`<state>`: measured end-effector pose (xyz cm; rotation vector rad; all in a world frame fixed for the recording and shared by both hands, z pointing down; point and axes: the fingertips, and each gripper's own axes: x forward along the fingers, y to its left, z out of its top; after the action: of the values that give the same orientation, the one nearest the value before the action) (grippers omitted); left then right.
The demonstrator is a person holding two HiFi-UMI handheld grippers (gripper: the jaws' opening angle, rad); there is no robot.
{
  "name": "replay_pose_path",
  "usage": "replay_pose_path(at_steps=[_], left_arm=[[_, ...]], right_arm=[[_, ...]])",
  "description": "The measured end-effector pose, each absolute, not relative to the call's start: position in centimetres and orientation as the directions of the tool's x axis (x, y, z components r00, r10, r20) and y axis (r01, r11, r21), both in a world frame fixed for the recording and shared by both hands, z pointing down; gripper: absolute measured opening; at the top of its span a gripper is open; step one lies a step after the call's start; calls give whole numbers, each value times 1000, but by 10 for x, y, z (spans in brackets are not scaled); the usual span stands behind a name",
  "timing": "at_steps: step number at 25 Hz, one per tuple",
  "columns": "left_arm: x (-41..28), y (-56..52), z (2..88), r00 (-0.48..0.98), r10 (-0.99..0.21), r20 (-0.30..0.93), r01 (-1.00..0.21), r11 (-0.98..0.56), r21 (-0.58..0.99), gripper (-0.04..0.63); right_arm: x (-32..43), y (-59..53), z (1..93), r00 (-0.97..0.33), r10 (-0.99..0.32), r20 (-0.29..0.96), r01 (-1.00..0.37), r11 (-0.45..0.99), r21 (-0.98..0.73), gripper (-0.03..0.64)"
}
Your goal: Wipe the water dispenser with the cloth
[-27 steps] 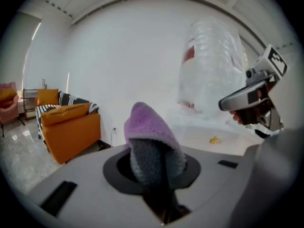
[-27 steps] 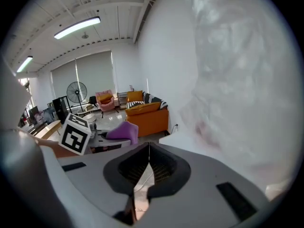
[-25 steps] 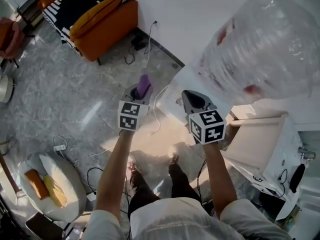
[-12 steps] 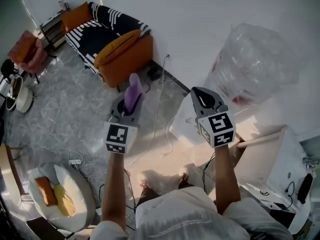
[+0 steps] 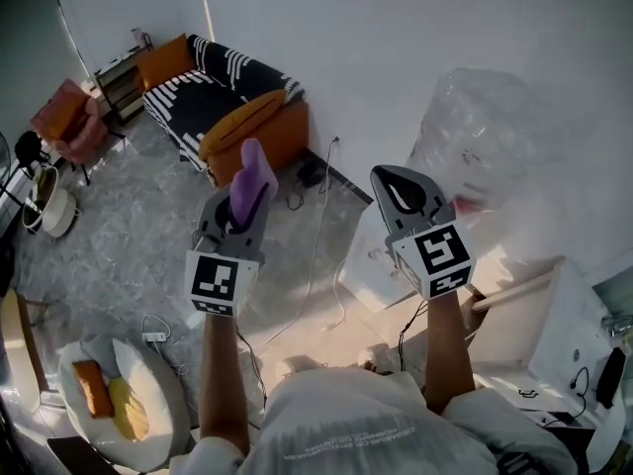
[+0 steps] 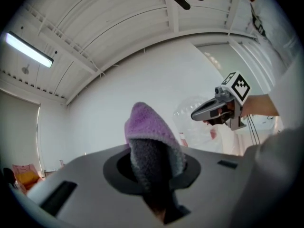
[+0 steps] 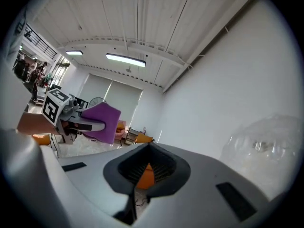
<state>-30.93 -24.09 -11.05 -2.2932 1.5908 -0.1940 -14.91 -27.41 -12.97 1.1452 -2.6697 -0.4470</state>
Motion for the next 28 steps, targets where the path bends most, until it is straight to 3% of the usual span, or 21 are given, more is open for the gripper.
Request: replay_pose_path(at_steps=[28], left_arm=[[-291,-231,-119,377,-924,-70,-860,-320,-397,77]], right_arm=[[-155,-270,-133,-709,-702,58,-633,671,387,14]])
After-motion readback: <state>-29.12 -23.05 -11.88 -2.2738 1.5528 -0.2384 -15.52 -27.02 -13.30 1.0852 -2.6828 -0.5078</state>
